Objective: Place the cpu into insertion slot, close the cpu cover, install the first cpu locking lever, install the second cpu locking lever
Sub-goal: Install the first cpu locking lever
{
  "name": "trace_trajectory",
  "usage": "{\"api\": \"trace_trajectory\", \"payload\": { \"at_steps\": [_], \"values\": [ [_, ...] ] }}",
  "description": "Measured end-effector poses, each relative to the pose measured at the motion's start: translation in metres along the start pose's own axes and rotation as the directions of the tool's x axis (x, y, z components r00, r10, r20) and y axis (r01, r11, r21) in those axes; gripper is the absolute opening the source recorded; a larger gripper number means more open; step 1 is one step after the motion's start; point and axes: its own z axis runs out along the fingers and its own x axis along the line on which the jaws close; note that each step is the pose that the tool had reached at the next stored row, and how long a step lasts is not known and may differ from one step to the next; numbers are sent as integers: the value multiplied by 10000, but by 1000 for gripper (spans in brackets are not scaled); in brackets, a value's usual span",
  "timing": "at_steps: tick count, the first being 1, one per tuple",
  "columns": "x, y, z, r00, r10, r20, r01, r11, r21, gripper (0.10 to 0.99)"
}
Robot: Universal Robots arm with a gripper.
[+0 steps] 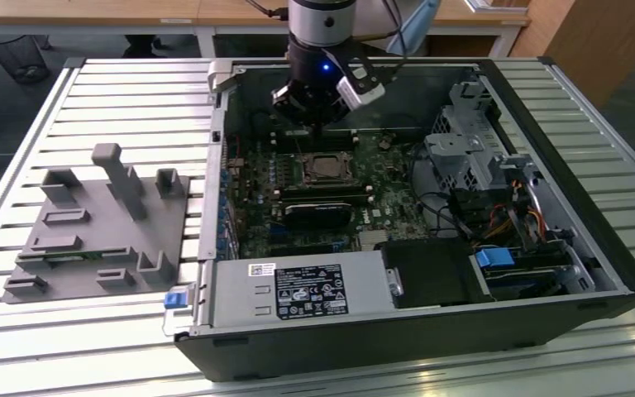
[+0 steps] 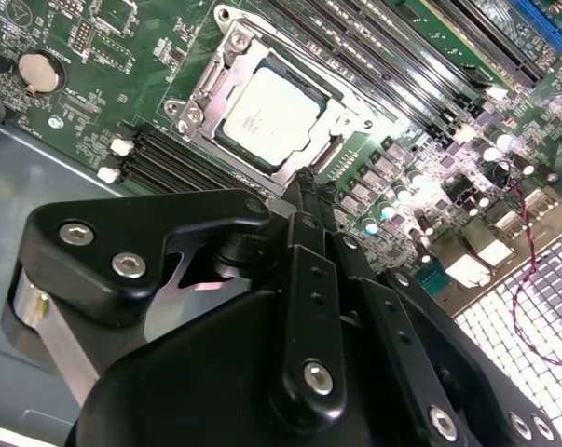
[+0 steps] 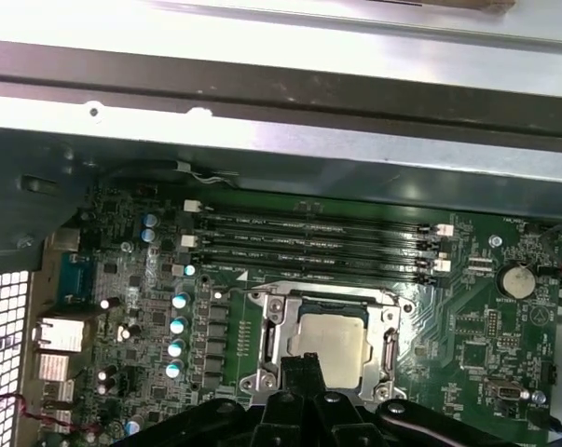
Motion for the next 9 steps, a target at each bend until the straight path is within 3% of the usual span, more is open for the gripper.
{"api": "trace_trajectory", "payload": {
  "at_steps": [5, 9],
  "values": [
    [66, 5, -1, 10000, 76, 3, -76, 10000, 2, 106],
    [168, 13, -1, 9999, 157, 7, -157, 9999, 3, 106]
  ]
}}
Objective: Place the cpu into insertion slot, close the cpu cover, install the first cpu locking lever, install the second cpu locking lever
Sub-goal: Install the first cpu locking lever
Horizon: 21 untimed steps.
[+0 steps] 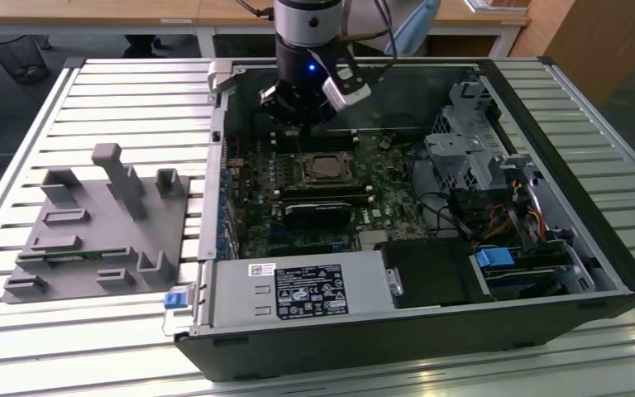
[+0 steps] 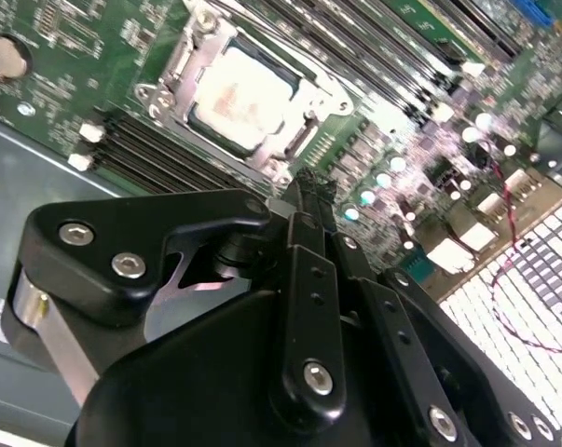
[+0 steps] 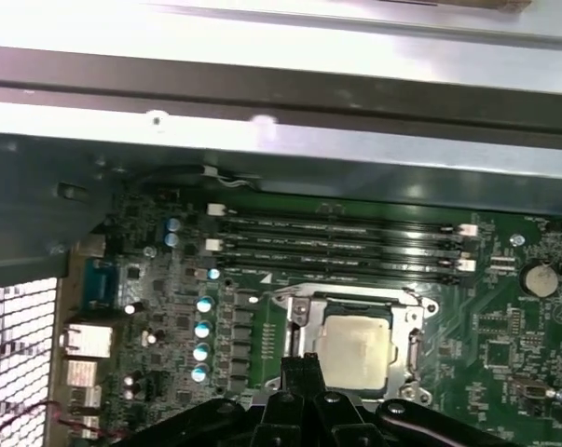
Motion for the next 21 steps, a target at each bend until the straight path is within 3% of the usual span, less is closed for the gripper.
{"api": "trace_trajectory", "payload": {
  "at_steps": [12, 21],
  "values": [
    [202, 41, 7, 10000, -1, 0, 1, 10000, 0, 106],
    [257, 138, 41, 10000, 66, 3, -66, 10000, -7, 106]
  ]
}}
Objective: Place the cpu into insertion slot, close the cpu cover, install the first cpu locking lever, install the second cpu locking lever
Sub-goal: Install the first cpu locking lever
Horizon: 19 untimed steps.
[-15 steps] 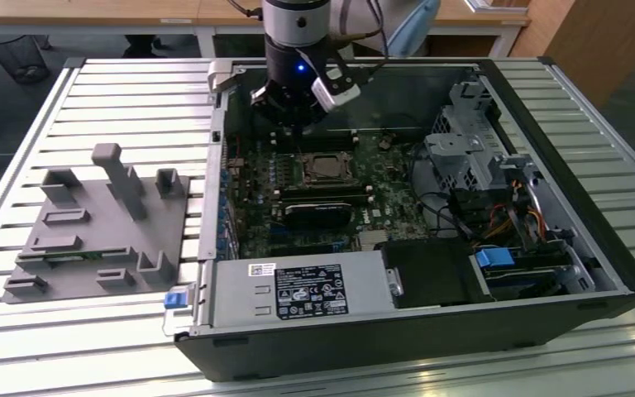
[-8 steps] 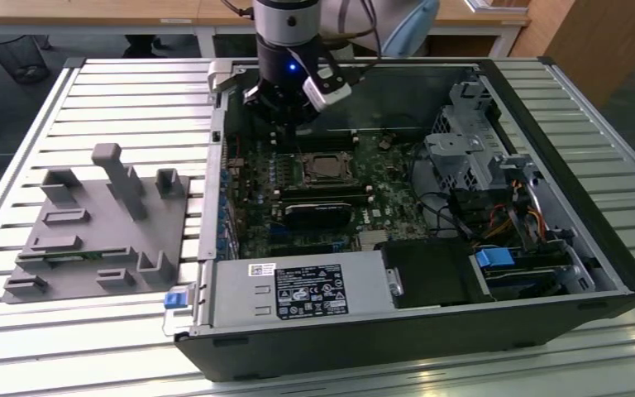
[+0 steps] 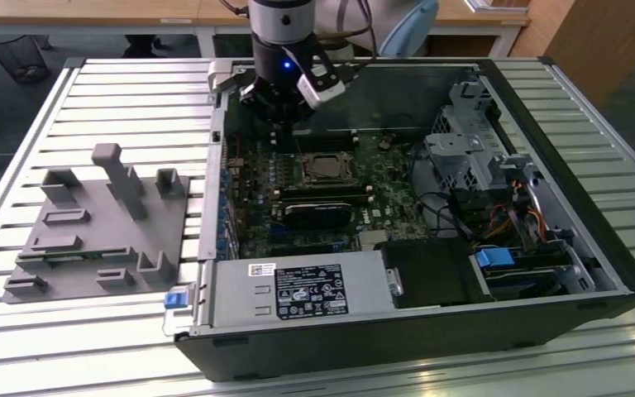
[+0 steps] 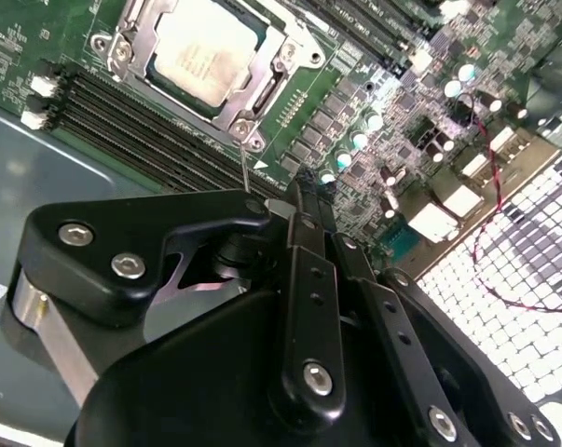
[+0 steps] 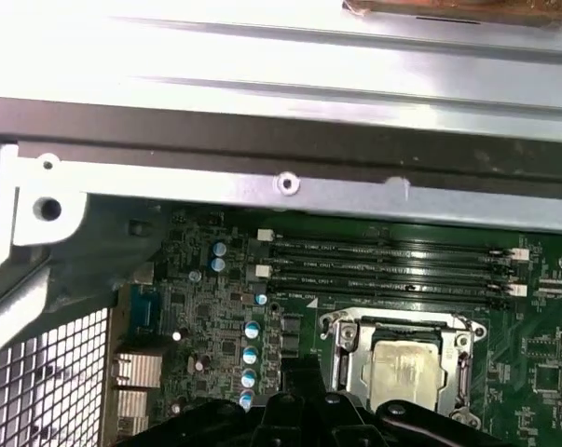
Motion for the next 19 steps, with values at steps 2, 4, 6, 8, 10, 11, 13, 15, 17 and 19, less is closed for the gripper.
{"api": "trace_trajectory", "payload": {
  "at_steps": [2, 4, 6, 8, 10, 11, 13, 15, 17, 19],
  "values": [
    [1, 8, 11, 9999, 110, 6, -110, 9999, 1, 106],
    [1, 17, 16, 9998, 185, 8, -185, 9998, -5, 106],
    [2, 33, 22, 9998, 213, 9, -213, 9998, -22, 106],
    [1, 51, 26, 9998, 220, 11, -220, 9998, -30, 106],
    [0, 66, 29, 9998, 220, 11, -220, 9998, -32, 106],
    [0, 72, 30, 9998, 220, 10, -220, 9998, -32, 106],
    [-1, 83, 33, 9998, 220, 11, -220, 9998, -32, 106],
    [1, 90, 35, 9998, 220, 11, -220, 9998, -33, 106],
    [7, 94, 37, 9998, 221, 12, -221, 9998, -34, 106],
    [10, 101, 38, 9998, 220, 11, -220, 9998, -33, 106]
  ]
}}
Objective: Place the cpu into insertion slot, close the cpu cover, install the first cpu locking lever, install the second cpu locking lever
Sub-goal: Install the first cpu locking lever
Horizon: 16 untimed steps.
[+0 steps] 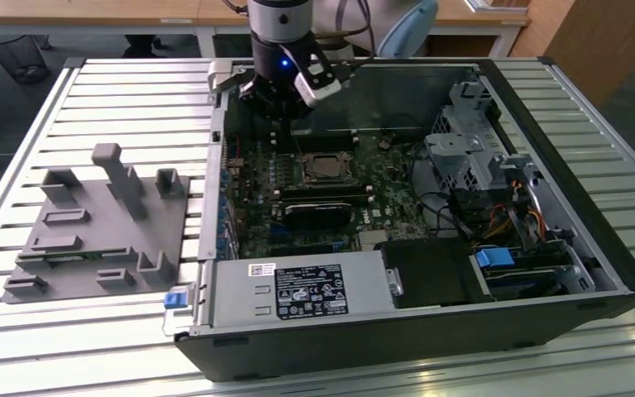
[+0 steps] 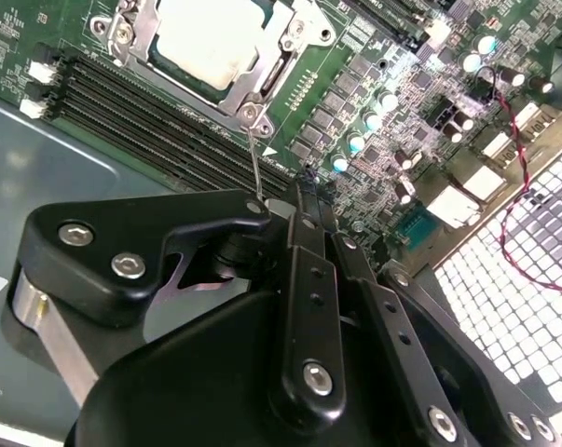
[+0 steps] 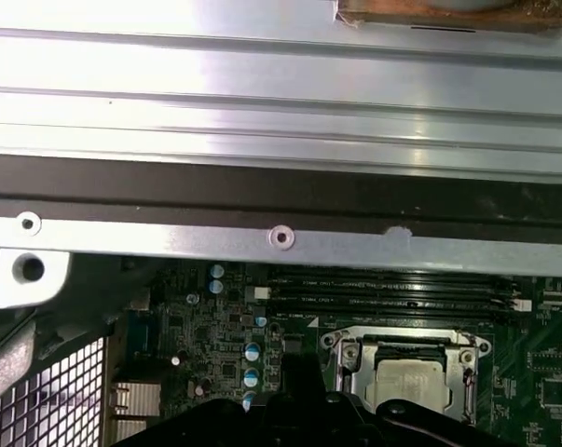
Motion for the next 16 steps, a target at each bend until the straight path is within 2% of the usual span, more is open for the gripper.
{"api": "trace_trajectory", "payload": {
  "at_steps": [9, 16],
  "values": [
    [-7, 38, 5, 10000, -1, 0, 1, 10000, 0, 106],
    [-108, 39, 8, 10000, 1, 0, -1, 10000, 0, 106]
  ]
}}
